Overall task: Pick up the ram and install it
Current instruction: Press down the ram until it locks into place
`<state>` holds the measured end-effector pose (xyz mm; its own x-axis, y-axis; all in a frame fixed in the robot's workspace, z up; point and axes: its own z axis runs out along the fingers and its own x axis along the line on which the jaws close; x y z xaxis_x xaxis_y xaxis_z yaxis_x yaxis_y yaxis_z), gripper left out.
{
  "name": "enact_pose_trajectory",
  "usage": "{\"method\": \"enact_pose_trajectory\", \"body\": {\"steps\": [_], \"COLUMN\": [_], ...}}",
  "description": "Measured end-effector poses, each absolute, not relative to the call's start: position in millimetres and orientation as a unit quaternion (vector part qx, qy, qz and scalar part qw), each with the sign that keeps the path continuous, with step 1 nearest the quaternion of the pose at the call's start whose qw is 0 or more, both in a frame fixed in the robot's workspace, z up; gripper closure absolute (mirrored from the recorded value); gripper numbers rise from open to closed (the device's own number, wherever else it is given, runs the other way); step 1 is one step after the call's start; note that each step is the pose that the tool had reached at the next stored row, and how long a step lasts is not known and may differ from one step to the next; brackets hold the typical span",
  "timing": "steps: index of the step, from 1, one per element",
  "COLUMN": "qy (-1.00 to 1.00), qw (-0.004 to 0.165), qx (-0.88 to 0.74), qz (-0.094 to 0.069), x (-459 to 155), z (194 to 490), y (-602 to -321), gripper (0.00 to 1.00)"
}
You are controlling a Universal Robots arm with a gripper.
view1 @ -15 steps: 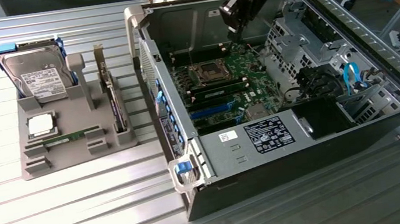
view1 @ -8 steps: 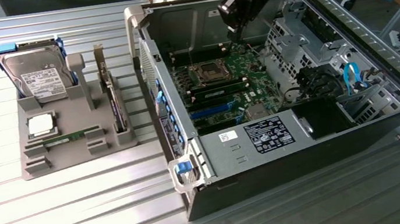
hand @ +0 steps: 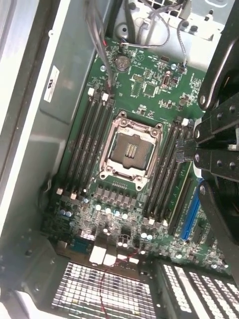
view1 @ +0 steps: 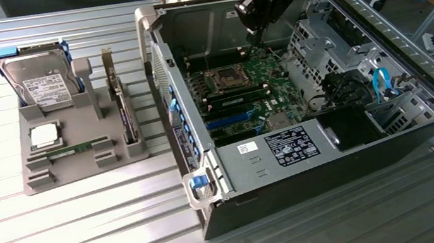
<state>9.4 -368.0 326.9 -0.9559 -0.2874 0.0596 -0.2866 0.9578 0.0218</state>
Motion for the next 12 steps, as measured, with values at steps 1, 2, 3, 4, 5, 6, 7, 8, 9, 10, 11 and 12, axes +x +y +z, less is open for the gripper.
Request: {"method": "enact_pose_trajectory", "body": {"steps": [1,2,3,4,5,6,7,8,9,10,11,12], "qy": [-0.989,-0.99,-0.991,-0.991,-0.992,-0.992,-0.993,-0.993,-0.994,-0.994,-0.995,-0.995], "qw": [0.031,0.031,0.031,0.031,0.031,0.031,0.031,0.031,0.031,0.031,0.031,0.031], "qx": [0.141,0.137,0.133,0.129,0.123,0.119,0.115,0.11,0.106,0.103,0.099,0.094], "qz": [-0.007,-0.007,-0.007,-0.007,-0.007,-0.007,-0.007,-0.008,-0.008,-0.008,-0.008,-0.008], "x": [9.4,9.3,9.3,9.3,9.3,9.3,9.3,9.3,9.3,9.3,9.3,9.3], "z": [326.9,326.9,326.9,326.8,326.8,326.8,326.8,326.8,326.8,326.8,326.8,326.8], "y": [-368.0,-368.0,-368.0,-368.0,-368.0,-368.0,-368.0,-368.0,-368.0,-368.0,-368.0,-368.0], "gripper": [0.89,0.89,0.89,0.89,0.89,0.89,0.89,0.89,0.89,0.89,0.89,0.89]}}
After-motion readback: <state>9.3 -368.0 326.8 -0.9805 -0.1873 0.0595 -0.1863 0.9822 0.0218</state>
